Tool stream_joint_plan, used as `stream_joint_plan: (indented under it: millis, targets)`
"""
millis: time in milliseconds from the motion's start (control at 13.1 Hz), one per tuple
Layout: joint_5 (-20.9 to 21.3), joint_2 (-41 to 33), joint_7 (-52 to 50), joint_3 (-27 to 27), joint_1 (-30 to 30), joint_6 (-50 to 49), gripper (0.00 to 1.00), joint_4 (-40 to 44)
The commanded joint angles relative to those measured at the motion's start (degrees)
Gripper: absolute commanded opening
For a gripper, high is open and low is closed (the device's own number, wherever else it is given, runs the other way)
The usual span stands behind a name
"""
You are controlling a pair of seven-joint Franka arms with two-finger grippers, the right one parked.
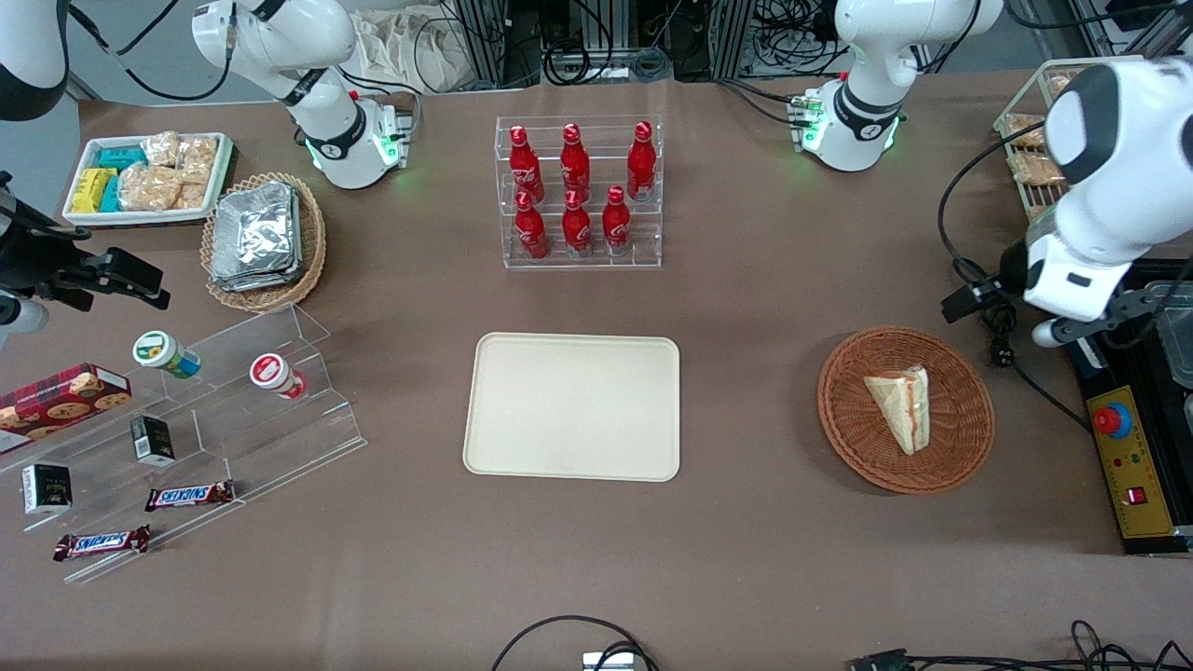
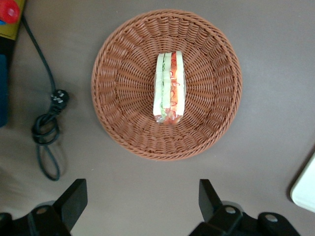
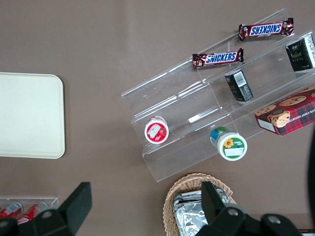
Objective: Place sandwich from basket to tray
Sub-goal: 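Lower the open left gripper over the wrapped sandwich in the basket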
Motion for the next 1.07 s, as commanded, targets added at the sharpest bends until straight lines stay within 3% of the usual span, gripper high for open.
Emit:
stream_joint_plan:
  millis: [0,229,992]
  targets:
    - [2.6,1.4,-2.6,-0.3,-0.7,9.3,1.0,-6.2]
    - [8.4,8.3,-2.6,-0.4,-0.7,15.3,1.0,-6.2]
    - [10.4,19.2,-2.6,-0.3,-0.7,27.7,1.0,-5.9]
